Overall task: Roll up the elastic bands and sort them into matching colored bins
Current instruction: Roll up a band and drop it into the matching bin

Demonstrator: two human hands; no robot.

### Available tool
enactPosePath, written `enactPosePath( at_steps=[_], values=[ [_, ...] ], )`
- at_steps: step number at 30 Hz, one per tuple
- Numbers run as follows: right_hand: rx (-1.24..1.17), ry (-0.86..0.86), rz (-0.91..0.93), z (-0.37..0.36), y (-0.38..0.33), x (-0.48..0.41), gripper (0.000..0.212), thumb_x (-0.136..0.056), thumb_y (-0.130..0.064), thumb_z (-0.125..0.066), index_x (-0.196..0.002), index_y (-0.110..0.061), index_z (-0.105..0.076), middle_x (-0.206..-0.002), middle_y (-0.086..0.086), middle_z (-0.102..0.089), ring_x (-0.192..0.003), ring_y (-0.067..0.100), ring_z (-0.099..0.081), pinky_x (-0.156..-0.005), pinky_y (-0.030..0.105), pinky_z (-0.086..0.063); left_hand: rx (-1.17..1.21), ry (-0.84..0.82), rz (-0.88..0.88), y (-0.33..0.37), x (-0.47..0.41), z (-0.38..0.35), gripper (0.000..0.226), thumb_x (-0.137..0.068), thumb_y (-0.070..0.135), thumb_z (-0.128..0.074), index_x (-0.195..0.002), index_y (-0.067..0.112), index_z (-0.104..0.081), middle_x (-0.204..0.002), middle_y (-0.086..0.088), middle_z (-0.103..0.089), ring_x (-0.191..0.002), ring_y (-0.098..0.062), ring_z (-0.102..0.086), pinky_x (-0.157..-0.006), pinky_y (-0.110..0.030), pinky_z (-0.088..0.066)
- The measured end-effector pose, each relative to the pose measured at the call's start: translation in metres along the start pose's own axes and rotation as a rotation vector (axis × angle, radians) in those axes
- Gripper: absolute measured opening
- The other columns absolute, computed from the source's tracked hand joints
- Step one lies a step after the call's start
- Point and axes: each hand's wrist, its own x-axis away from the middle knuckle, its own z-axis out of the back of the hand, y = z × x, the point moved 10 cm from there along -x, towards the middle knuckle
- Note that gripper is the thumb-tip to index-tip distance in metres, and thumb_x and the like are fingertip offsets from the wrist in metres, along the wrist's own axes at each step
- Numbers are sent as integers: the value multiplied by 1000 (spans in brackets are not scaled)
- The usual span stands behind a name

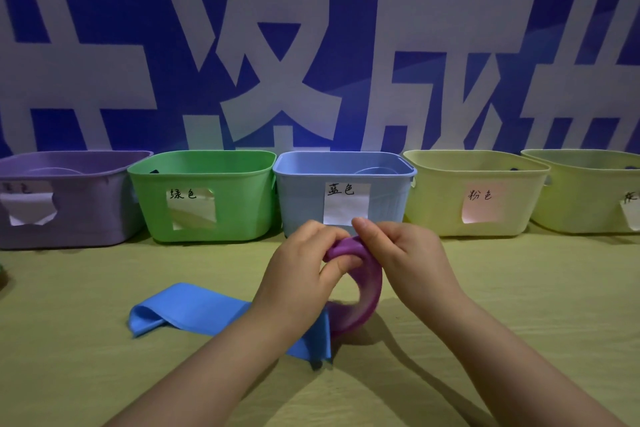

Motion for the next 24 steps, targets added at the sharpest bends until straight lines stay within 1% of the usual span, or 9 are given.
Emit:
enactPosePath(
  at_steps=[2,5,7,9,11,13,16,20,24],
  values=[
    [-43,3,-8,0,0,0,50,-74,-66,-34,-52,-26,-55,-46,-12,-50,-48,5,-45,-48,20,-31,4,23,7,-1,0,2,28,-79,39,-55,-95,20,-66,-86,5,-58,-78,-6,-51,-70,-17,-39],
    [-141,-42,-33,-6,0,0,33,-68,-65,-40,-80,-39,-56,-68,-19,-61,-67,-8,-56,-56,8,-39,1,89,47,-8,0,11,19,-85,31,-62,-99,20,-65,-86,8,-60,-75,-4,-52,-68,-15,-39],
    [-201,-103,-57,-14,2,1,43,-64,-63,-47,-98,-37,-55,-80,-15,-63,-74,-10,-58,-62,8,-44,-19,124,63,-10,-1,18,14,-85,26,-62,-98,21,-64,-83,14,-56,-74,1,-51,-64,-7,-35],
    [-194,-140,-64,-20,2,3,47,-69,-58,-56,-108,-34,-53,-86,-13,-65,-79,-5,-61,-67,15,-50,1,140,91,-12,-1,21,10,-85,25,-62,-94,26,-61,-83,15,-54,-78,3,-51,-63,-6,-35],
    [-205,-126,-42,-21,0,2,32,-79,-41,-64,-108,-37,-51,-88,-10,-66,-81,2,-64,-72,23,-53,114,118,175,-21,-2,18,13,-82,23,-65,-87,31,-57,-85,11,-58,-77,1,-53,-66,-9,-39],
    [-256,-88,-31,-16,1,0,28,-85,-26,-63,-102,-43,-49,-86,-7,-65,-78,3,-64,-72,25,-53,383,45,303,-30,-3,7,15,-81,18,-68,-85,26,-56,-82,9,-61,-72,-5,-56,-70,-21,-45],
    [-247,-56,-41,-8,2,-2,28,-88,-23,-59,-101,-45,-47,-83,-9,-62,-73,-2,-60,-63,16,-49,696,8,407,-32,-4,1,11,-80,17,-65,-80,15,-54,-63,10,-55,-59,-4,-49,-59,-20,-42],
    [-89,-61,-17,-9,1,-1,26,-88,-26,-59,-103,-39,-43,-75,-14,-57,-64,-9,-55,-54,7,-39,574,14,390,-35,-5,4,13,-86,10,-60,-80,14,-49,-61,3,-53,-56,-7,-46,-56,-18,-39],
    [-2,-93,-33,-15,7,-3,12,-85,-30,-62,-88,-36,-52,-67,-15,-55,-60,-4,-52,-53,13,-37,481,60,388,-39,-6,12,31,-80,3,-66,-94,27,-52,-90,4,-54,-77,-15,-54,-76,-31,-48]
  ],
)
